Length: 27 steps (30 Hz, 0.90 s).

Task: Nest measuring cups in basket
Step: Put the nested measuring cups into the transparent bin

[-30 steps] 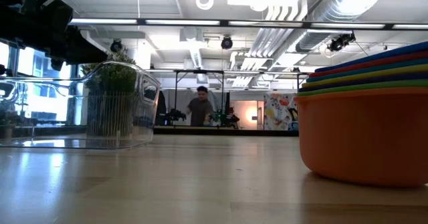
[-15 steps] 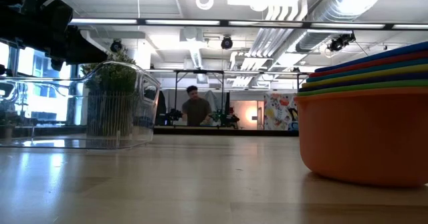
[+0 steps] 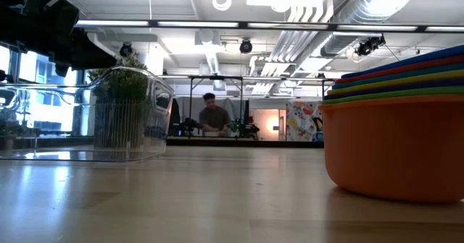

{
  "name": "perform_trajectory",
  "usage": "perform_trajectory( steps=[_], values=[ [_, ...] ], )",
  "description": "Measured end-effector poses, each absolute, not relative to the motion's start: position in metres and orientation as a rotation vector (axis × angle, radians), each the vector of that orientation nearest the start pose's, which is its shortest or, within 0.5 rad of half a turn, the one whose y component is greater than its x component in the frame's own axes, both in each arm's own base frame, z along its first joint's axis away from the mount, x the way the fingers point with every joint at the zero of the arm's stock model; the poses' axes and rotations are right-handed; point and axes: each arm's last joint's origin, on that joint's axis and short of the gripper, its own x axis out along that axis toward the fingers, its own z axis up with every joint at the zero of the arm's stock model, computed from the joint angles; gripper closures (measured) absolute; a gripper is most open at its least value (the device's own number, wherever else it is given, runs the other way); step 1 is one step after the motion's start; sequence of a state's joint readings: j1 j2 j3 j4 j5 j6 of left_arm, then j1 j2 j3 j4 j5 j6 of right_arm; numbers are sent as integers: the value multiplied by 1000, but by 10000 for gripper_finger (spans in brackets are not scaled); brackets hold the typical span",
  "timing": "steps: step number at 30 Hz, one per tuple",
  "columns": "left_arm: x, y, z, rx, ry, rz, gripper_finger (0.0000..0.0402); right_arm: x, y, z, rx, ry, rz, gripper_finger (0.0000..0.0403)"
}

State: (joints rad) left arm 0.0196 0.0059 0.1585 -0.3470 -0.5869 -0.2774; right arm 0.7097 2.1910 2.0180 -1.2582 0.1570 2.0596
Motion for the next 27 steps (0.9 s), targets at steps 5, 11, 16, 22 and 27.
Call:
perform_trajectory(
  steps=[5,11,16,22,27],
  values=[
    [79,18,184,-212,105,626,335,334,281,238,1070,1132,-936,109],
    [79,18,184,-213,104,626,335,335,282,230,1052,1141,-957,71],
    [79,18,184,-213,104,626,335,340,282,217,1038,1149,-994,67],
    [79,18,184,-213,104,626,335,347,275,205,1012,1176,-1047,68],
    [79,18,184,-213,104,626,335,355,272,191,1003,1218,-1057,68]
  ],
)
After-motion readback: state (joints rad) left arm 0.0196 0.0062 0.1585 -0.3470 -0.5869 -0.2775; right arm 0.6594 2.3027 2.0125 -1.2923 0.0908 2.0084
